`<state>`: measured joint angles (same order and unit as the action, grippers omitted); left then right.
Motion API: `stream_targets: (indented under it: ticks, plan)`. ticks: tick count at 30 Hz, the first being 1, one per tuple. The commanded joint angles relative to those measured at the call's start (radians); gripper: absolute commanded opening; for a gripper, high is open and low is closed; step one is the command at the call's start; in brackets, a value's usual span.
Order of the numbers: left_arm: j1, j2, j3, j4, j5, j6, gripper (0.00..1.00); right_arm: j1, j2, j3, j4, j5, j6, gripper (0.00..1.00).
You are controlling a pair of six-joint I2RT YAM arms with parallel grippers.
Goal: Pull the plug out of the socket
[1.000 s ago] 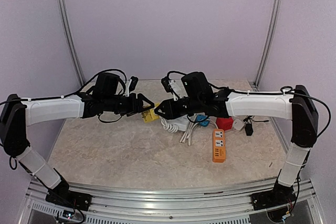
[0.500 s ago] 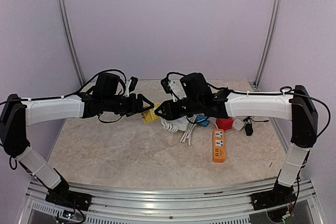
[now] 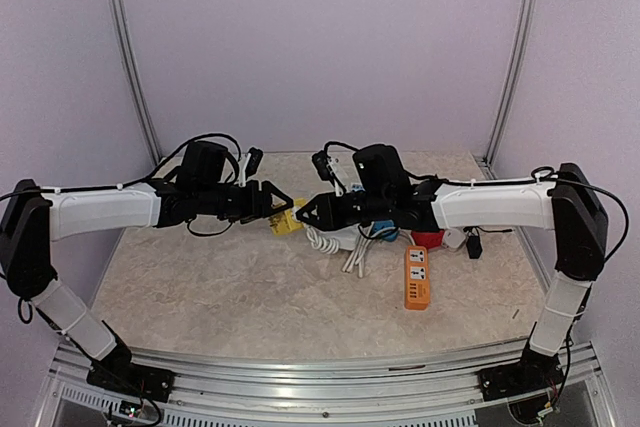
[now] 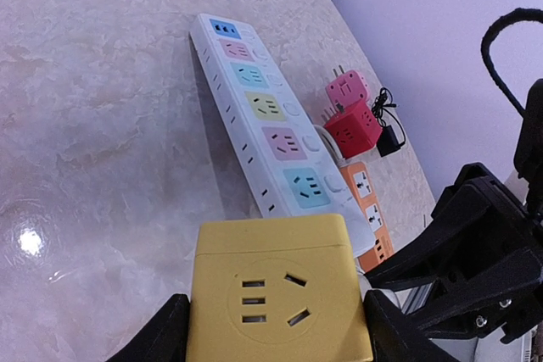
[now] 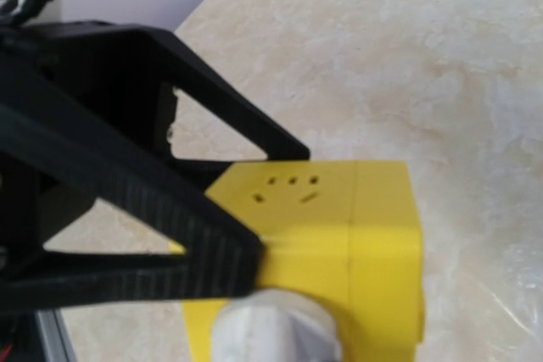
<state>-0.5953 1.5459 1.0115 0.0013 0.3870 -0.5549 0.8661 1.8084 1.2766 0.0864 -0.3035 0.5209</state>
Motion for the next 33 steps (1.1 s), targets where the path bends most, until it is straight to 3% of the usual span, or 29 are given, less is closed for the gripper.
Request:
stream_targets:
  ticks: [1, 4, 9, 20, 23, 29, 33]
  plan:
    - [-0.009, -0.045, -0.013, 0.116, 0.12, 0.039, 0.2, -0.035, -0.027, -0.036, 0.077, -0.077, 0.051, 0.0]
    - [-0.008, -0.048, -0.014, 0.116, 0.114, 0.036, 0.2, -0.032, -0.026, -0.032, 0.07, -0.069, 0.047, 0.0]
    - [-0.004, -0.032, 0.01, 0.067, 0.069, 0.007, 0.19, 0.026, -0.014, 0.06, -0.078, 0.128, -0.048, 0.0]
    - [0.032, -0.006, 0.011, 0.031, 0.049, -0.056, 0.17, 0.117, 0.043, 0.168, -0.224, 0.297, -0.085, 0.0]
    - [0.032, -0.005, 0.005, 0.041, 0.061, -0.046, 0.17, 0.101, 0.032, 0.155, -0.198, 0.276, -0.07, 0.0]
    - [0.023, -0.018, -0.018, 0.1, 0.115, 0.003, 0.17, -0.001, -0.022, 0.003, 0.032, 0.015, 0.049, 0.0]
    - [0.004, -0.026, -0.019, 0.124, 0.142, 0.038, 0.17, -0.027, -0.027, -0.029, 0.079, -0.04, 0.071, 0.0]
